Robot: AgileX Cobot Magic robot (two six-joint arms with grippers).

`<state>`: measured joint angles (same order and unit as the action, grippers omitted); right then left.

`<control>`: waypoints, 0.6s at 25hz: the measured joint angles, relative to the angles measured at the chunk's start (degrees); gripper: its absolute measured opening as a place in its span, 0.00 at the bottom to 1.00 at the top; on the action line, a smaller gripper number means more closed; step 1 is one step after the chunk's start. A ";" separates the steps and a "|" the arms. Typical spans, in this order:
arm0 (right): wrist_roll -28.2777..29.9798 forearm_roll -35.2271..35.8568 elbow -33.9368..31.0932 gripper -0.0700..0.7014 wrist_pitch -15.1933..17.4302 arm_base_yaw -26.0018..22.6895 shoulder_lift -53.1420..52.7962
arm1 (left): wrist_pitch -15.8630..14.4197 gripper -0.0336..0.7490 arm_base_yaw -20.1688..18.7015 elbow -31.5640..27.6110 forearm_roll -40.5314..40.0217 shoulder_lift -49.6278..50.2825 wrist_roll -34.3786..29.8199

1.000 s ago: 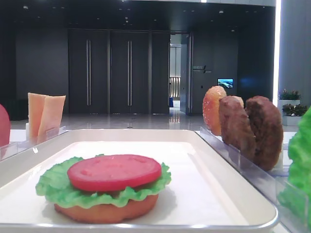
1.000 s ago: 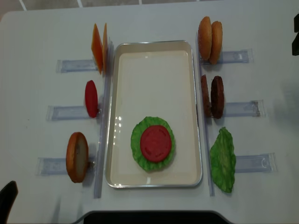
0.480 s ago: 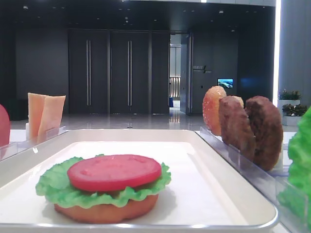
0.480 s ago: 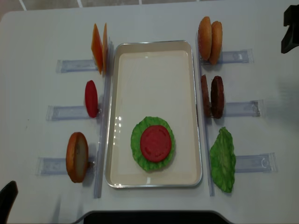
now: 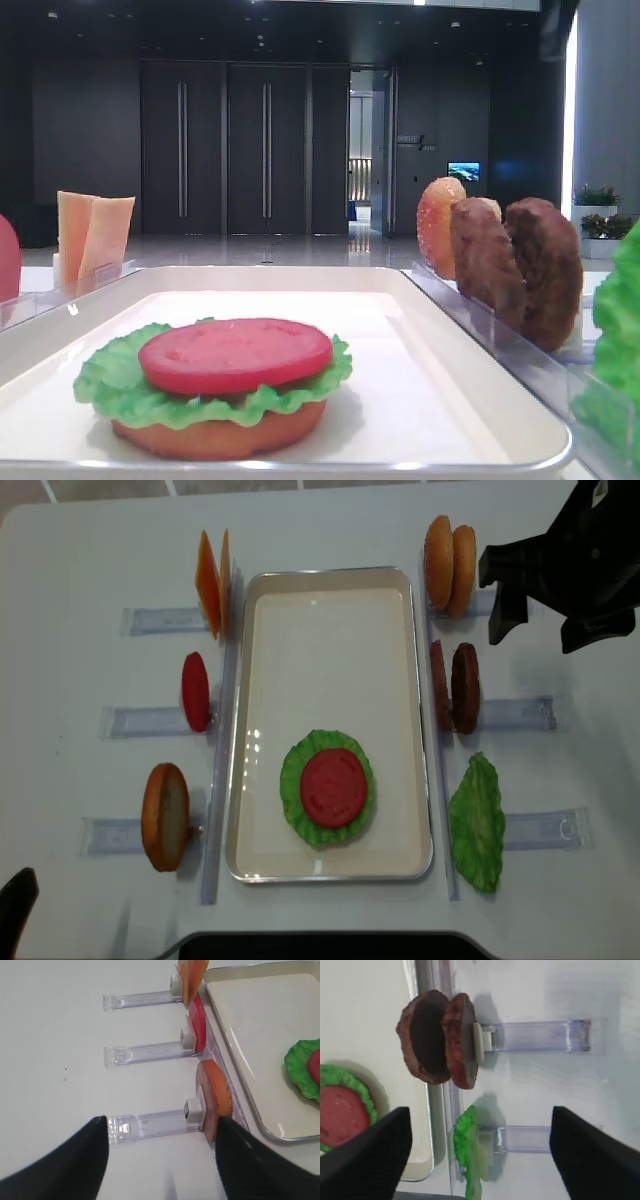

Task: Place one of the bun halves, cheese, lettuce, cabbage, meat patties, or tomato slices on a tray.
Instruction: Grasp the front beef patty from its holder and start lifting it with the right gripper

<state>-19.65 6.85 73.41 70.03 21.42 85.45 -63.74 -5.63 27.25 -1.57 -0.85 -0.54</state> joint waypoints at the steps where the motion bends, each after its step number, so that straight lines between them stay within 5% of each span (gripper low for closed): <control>1: -0.53 0.00 0.44 0.79 0.00 0.66 0.54 | 0.00 0.70 0.00 0.00 0.00 0.00 0.00; 15: -4.93 0.24 8.79 0.79 -1.13 7.56 11.50 | 0.00 0.70 0.00 0.00 0.00 0.00 0.00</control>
<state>-24.58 7.09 82.20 68.90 28.98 96.94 -63.74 -5.63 27.25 -1.57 -0.85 -0.54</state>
